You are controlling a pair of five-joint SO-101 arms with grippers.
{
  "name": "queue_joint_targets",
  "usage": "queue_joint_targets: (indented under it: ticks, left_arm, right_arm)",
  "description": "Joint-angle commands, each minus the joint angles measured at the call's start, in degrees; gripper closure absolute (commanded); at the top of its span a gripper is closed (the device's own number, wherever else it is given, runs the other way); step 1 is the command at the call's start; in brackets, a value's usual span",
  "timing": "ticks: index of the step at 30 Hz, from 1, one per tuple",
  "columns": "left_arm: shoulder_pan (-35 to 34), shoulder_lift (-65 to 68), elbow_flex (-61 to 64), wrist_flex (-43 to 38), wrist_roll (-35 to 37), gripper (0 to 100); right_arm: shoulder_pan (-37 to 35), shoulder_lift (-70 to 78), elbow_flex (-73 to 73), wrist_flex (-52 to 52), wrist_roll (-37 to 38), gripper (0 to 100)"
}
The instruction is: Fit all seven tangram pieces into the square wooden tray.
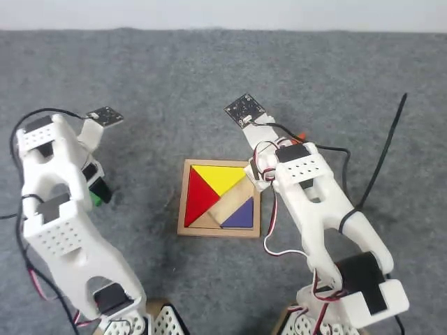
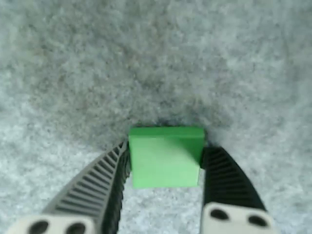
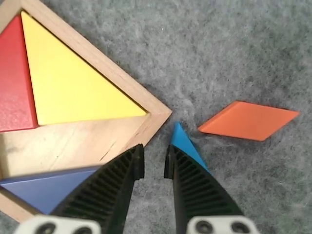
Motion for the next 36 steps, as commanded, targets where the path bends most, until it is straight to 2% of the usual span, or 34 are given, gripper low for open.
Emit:
queue_joint_targets:
  ticks: [1,5,10,15,20,26,30,36]
  left_arm:
    - [-0.4,-1.8,0.5,2.9,-0.4,83]
    - [0.0,-7.4,5.7,3.0,-0.4,83]
    - [-0.1,-15.7,14.0,-0.6,0.5,83]
    - [0.3,-22.3,16.7,-0.7,8.4,83]
    - [2.7,-26.0,16.8,3.9,20.3,83]
    - [9.1,-30.6,19.1,7.3,44.0,83]
    - [16.1,-38.6,25.5,6.6,55.2,83]
    - [28.0,-55.8,37.1,-1.7,65.1,83]
  right_arm:
    - [0.9,-0.7,-0.4,-1.2,0.7,90.5]
    - [0.9,-0.7,-0.4,-1.1,0.7,90.5]
    - [0.9,-0.7,-0.4,-1.1,0.7,90.5]
    - [0.9,-0.7,-0.4,-1.1,0.7,90.5]
    - [0.9,-0.6,-0.4,-1.1,0.7,90.5]
    - [1.3,-1.0,-0.4,-0.9,0.6,90.5]
    - [2.9,-1.3,-0.7,-0.8,0.6,90.5]
    - [4.3,-6.1,0.1,0.9,0.1,90.5]
